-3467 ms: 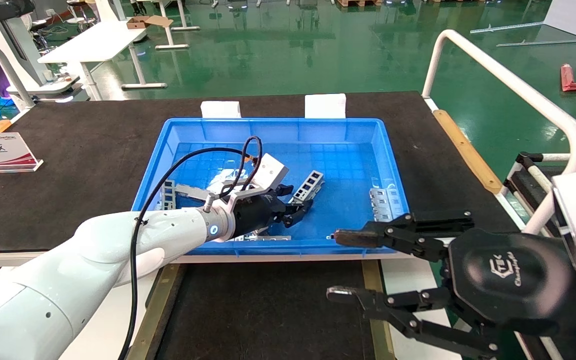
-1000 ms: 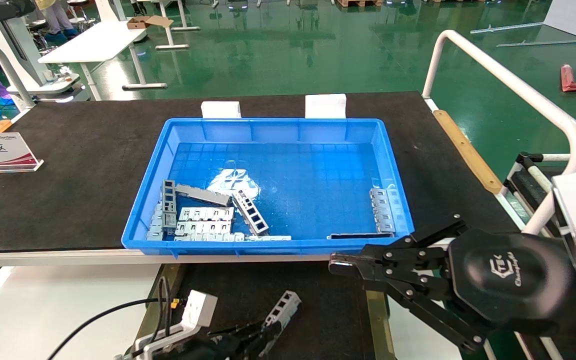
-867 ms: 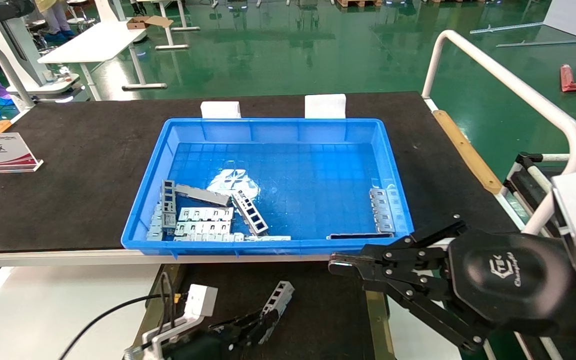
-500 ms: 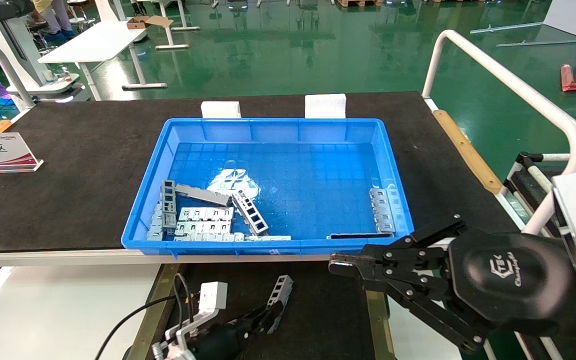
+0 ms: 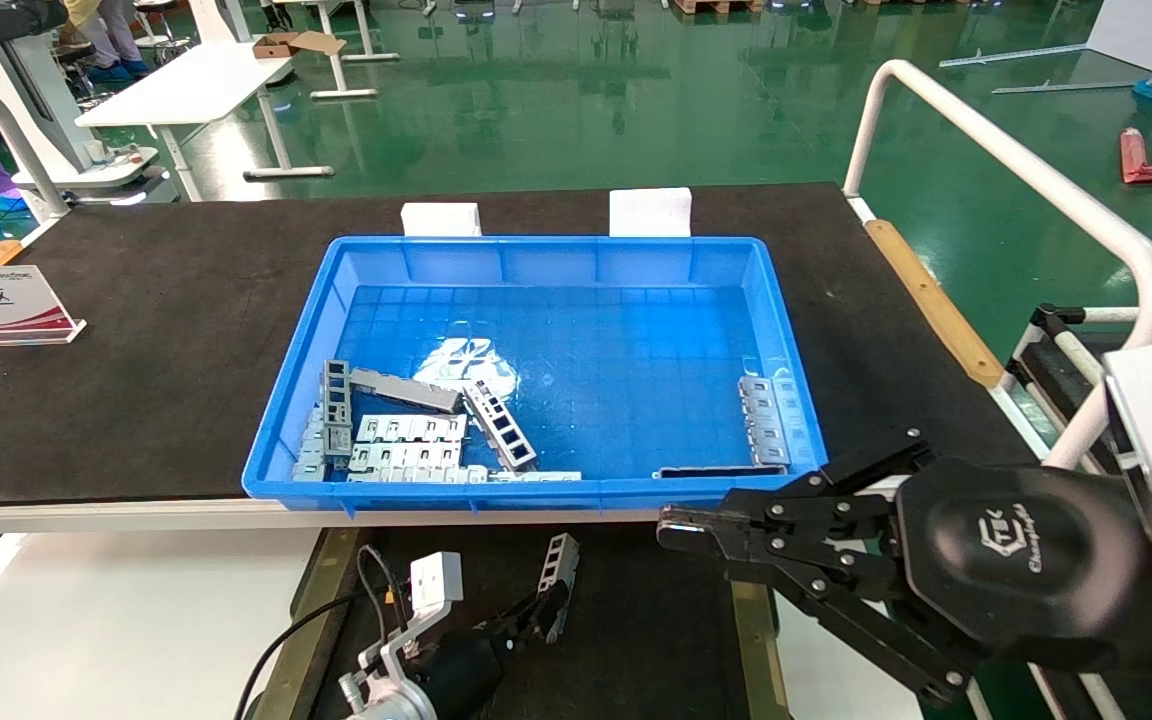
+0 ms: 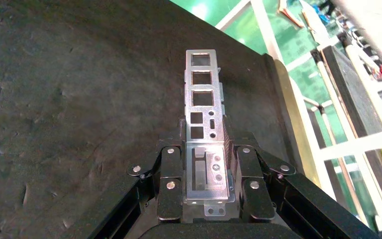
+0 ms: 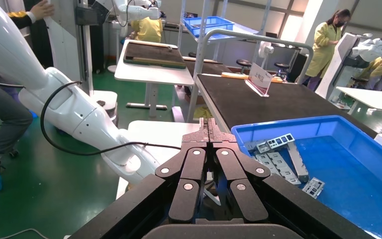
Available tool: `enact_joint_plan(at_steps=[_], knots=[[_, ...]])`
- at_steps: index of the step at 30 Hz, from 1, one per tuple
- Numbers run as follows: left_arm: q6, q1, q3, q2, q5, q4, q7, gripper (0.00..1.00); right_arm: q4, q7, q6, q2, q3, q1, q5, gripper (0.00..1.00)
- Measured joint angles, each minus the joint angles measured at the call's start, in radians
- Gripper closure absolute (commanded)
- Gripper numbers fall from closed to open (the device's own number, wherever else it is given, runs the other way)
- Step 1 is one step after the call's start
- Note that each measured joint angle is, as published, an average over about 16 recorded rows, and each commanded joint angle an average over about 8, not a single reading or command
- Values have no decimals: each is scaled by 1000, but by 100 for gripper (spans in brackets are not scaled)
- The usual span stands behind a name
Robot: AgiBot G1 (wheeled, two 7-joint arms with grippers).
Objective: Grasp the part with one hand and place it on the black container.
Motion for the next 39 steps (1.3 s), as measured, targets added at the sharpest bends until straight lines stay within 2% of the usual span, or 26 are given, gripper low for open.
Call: enact_joint_plan(at_steps=[5,6,7,8,13,14,16,29,39], knots=[[-3,2,-31,34,-3,44,17,100,0,0,0,0,0,0,0,100],[-2,3,-38,40,-4,52,21,99,0,0,0,0,0,0,0,96],[-1,4,-44,45,-5,60,24,95,0,0,0,0,0,0,0,86],[1,5,-50,50,-6,68,28,87,0,0,0,0,0,0,0,73],[18,8,-77,67,-8,99,46,25,0,0,0,0,0,0,0,11],[22,9,-82,70,-9,104,49,13,0,0,0,0,0,0,0,2],[29,11,-91,74,-10,113,56,0,0,0,0,0,0,0,0,0],[86,25,-119,70,-3,116,99,0,0,0,0,0,-1,0,0,0],[179,47,-79,-32,53,33,143,0,0,0,0,0,-1,0,0,0]])
